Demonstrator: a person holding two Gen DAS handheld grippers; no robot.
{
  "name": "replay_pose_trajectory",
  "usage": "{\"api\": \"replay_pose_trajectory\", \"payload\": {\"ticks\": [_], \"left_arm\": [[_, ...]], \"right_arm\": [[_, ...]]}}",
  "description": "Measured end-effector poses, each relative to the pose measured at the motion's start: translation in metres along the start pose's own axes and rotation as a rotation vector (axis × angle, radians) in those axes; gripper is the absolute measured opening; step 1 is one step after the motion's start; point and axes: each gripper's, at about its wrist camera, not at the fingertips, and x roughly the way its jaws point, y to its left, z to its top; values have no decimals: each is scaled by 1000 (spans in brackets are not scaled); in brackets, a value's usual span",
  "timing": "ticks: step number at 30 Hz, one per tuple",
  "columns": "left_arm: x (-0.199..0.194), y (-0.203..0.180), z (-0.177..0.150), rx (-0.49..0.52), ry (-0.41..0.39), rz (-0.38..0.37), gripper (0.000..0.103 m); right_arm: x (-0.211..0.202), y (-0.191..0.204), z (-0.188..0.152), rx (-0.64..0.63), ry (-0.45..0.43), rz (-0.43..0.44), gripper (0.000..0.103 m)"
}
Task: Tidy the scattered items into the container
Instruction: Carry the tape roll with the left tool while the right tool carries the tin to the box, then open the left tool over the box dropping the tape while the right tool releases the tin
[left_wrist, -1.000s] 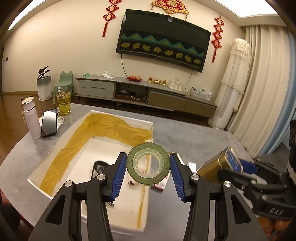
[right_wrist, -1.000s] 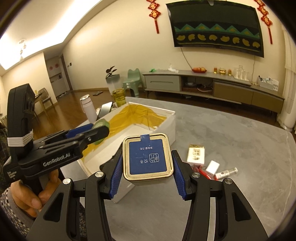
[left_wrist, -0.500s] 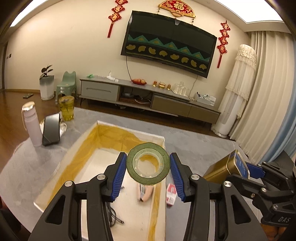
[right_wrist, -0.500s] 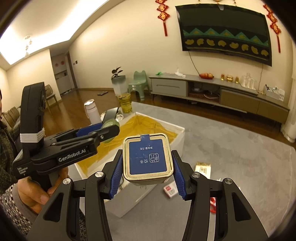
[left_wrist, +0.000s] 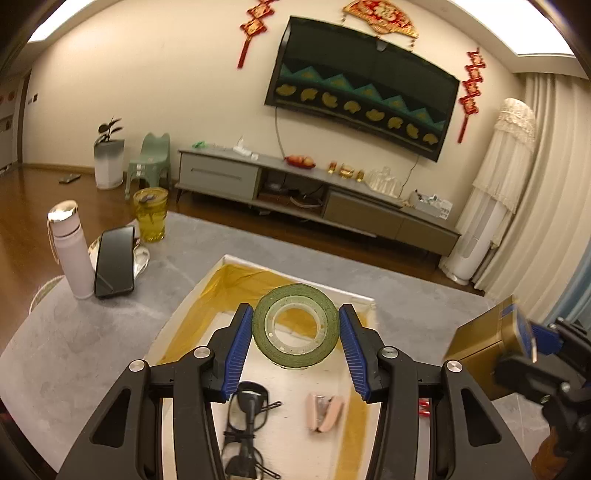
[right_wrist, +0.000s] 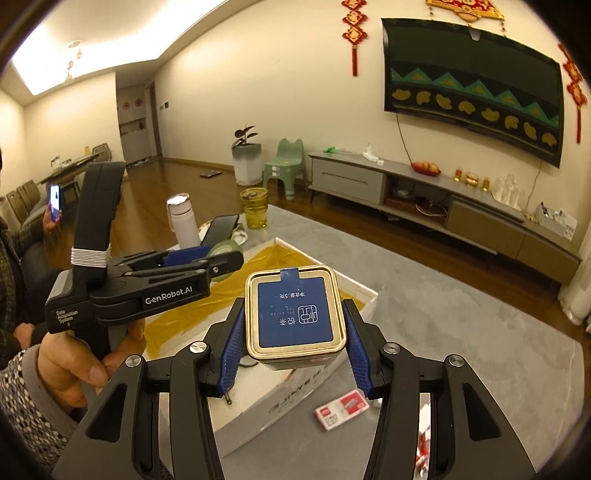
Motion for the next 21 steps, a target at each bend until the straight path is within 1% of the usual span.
{"api": "replay_pose_trajectory", "payload": {"ticks": [4,9,11,14,18,21], "left_arm": [[9,12,6,-11,11,16,49],[25,15,16,6,32,45,49],[34,16,19,8,50,60,49],[46,20,22,4,81,62,49],[59,22,32,37,90,97,49],[68,34,32,0,116,91,49]], "right_arm": [[18,-5,2,11,14,9,53],[39,-9,4,11,41,14,53],[46,-10,6,10,49,16,53],[53,-11,8,14,59,19,53],[65,-13,11,15,69,12,53],[76,-15,13,23,79,9,53]]}}
